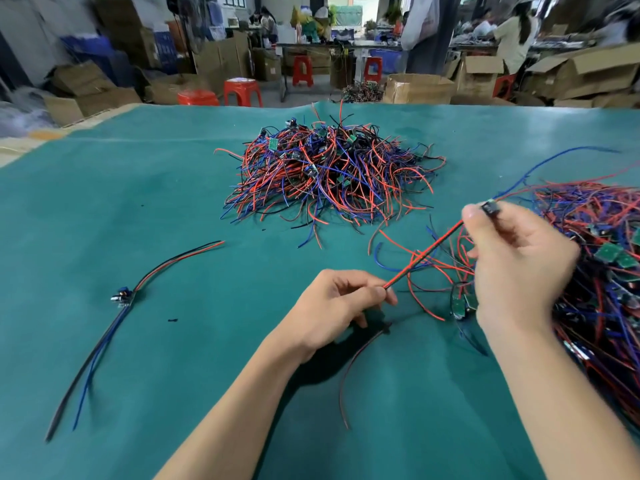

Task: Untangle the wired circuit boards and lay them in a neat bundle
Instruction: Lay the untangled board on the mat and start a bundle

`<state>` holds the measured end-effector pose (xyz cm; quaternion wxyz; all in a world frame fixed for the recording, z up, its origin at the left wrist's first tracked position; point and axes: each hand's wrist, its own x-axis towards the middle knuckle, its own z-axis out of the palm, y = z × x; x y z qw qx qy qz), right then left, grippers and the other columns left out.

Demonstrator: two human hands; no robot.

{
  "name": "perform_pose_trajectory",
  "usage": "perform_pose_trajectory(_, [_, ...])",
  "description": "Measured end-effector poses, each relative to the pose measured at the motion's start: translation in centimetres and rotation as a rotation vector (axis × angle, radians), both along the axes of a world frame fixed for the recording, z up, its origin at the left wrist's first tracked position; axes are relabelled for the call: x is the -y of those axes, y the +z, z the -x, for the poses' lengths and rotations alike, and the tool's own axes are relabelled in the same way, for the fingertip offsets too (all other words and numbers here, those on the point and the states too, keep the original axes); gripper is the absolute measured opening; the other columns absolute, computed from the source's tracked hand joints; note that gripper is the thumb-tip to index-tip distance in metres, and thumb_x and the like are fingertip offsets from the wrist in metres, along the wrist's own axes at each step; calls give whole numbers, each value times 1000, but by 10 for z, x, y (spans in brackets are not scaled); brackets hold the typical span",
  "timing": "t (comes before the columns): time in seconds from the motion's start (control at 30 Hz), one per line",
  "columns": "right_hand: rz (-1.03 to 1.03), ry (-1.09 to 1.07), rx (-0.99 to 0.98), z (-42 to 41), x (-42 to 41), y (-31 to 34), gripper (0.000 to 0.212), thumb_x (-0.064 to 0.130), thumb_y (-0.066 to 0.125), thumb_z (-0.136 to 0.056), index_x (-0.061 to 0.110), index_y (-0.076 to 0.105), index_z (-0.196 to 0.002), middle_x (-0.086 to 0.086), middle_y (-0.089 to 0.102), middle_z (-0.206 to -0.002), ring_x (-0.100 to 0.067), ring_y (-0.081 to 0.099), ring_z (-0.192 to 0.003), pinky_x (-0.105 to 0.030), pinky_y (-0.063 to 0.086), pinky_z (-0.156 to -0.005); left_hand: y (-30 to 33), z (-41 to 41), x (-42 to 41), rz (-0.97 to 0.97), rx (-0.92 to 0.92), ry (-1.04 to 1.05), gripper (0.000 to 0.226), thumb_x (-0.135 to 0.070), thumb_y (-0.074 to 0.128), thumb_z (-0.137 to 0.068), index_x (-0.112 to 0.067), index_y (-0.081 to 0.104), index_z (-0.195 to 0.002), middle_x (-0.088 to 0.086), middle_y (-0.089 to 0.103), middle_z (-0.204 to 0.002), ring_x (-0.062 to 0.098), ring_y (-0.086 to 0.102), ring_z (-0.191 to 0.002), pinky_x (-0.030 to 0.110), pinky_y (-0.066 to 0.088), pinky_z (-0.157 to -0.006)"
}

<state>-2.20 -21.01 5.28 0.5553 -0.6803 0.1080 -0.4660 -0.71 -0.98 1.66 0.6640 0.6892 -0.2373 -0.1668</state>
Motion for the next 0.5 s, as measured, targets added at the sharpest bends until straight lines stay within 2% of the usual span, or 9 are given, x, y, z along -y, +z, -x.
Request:
perform_pose_trajectory(0.07, [-34, -13, 77, 3, -4, 15, 9, 36, 75, -83, 33, 73, -74, 16, 68, -65, -15, 56, -62, -36, 48, -64, -1, 0, 0, 35, -8, 42, 18, -12, 62, -94, -18, 77, -87, 22, 63, -96, 17, 55, -84, 24, 51, -65])
perform_pose_trajectory(0.1, [-41, -18, 113, 5, -9, 25, 9, 35, 75, -83, 32, 73, -75, 15, 67, -65, -16, 56, -62, -35, 47, -63, -2, 0, 1, 38, -8, 84, 20, -6, 60, -95, -15, 77, -92, 20, 64, -100, 16, 57, -82, 24, 53, -65])
perform_pose_trajectory(0.17, [-64, -3, 187, 7, -23, 47, 7, 32, 75, -82, 31, 74, -75, 12, 66, -66, -17, 54, -64, -35, 44, -63, -4, -2, 3, 17, -15, 168, 23, 0, 56, -97, -10, 75, -105, 12, 66, -96, 14, 61, -78, 26, 56, -66])
perform_pose_trajectory(0.23, [-83, 148, 197, 1, -45, 65, 7, 29, 75, -78, 26, 77, -72, 10, 66, -66, -15, 55, -65, -37, 45, -62, -4, -3, 4, 21, -48, 199, 22, 0, 54, -97, -5, 72, -109, 12, 65, -90, 15, 61, -76, 26, 55, -63])
perform_pose_trajectory(0.33, [10, 419, -41, -15, -102, 73, 13, 29, 73, -76, 18, 76, -71, 5, 63, -61, -15, 54, -62, -49, 51, -63, -1, -1, 3, -10, -44, 214, 15, -1, 55, -95, -2, 70, -98, 20, 67, -86, 20, 59, -71, 24, 52, -58])
perform_pose_trajectory(0.37, [25, 482, -122, -21, -124, 72, 16, 30, 74, -76, 15, 77, -73, 2, 64, -59, -15, 55, -61, -50, 55, -66, -2, -1, 2, -31, -6, 223, 14, -1, 56, -92, -3, 70, -97, 21, 70, -92, 21, 62, -75, 29, 55, -65])
perform_pose_trajectory(0.43, [49, 600, -250, -33, -166, 69, 27, 31, 77, -80, 3, 76, -78, -17, 68, -69, -23, 56, -61, -56, 58, -69, -3, 1, -1, -62, 77, 219, 24, -7, 57, -86, 1, 67, -106, 19, 71, -108, 28, 66, -96, 42, 55, -88])
perform_pose_trajectory(0.5, [113, 764, -412, -43, -196, 70, 42, 36, 77, -85, -5, 72, -81, -25, 70, -80, -36, 65, -66, -57, 60, -68, -3, 3, -3, -47, 105, 195, 34, -9, 57, -85, 10, 62, -113, 23, 66, -116, 38, 60, -113, 49, 49, -97])
